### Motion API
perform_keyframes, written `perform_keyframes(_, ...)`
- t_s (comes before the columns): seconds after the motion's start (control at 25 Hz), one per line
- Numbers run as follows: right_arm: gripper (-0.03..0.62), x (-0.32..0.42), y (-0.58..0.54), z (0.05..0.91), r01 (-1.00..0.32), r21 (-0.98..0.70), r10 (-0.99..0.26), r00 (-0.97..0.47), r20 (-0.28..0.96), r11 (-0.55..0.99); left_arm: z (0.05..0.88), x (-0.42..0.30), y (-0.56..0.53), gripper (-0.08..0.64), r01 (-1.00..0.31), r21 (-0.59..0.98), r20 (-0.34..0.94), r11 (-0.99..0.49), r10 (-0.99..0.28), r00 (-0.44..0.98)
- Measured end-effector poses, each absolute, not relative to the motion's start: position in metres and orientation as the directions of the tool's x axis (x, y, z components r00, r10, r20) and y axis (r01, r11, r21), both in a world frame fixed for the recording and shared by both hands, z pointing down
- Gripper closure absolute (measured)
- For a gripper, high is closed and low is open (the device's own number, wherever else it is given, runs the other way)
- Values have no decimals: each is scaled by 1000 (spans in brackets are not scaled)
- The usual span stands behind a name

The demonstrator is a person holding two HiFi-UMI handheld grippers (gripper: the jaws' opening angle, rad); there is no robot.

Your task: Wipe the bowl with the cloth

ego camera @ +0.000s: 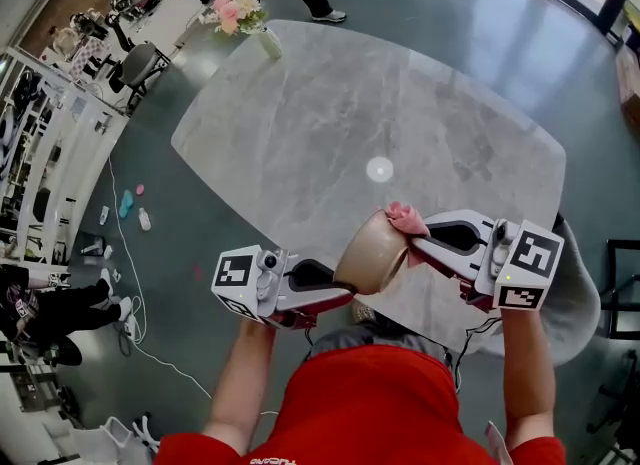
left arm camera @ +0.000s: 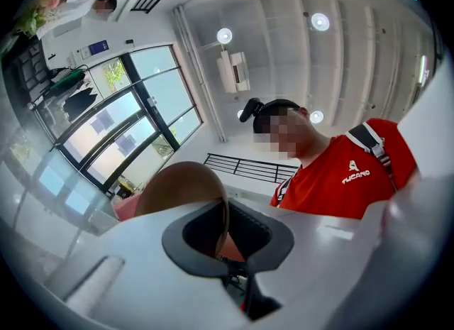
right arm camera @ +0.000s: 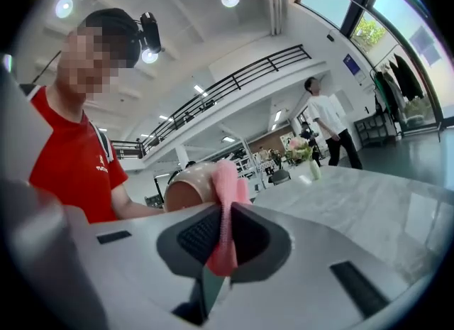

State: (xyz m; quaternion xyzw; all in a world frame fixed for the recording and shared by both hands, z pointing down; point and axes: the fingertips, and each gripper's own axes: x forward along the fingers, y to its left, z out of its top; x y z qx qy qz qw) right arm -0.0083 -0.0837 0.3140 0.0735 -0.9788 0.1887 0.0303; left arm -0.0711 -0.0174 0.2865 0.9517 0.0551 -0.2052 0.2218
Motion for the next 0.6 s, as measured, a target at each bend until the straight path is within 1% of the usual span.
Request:
perform_keyframes(0.12, 571, -7, -85, 296, -132, -357, -135, -991, 18, 925, 292, -68, -12, 545, 197, 404, -386, -893, 29, 922)
perform_keyframes(0.2, 571, -6, -86, 288, -119, -357, -131, -991, -10, 927, 292, -66, -9, 545, 207, 406, -390, -890, 36, 920)
perform_keyframes(0.44, 571, -7, -82, 313, -94, -427, -102, -995, 2, 899, 278, -75, -19, 545, 230, 401, -472, -887, 16, 882)
perform_keyframes(0.52, 571, -8, -77, 317, -81, -436, -91, -996, -2, 896, 277, -78, -22, 545, 228, 405, -484, -885, 4, 875)
perform_keyframes(0.6, 571, -7, -80, 313, -87, -430, -106, -994, -20, 898, 277, -78, -22, 545, 229, 408, -487, -884, 1, 874)
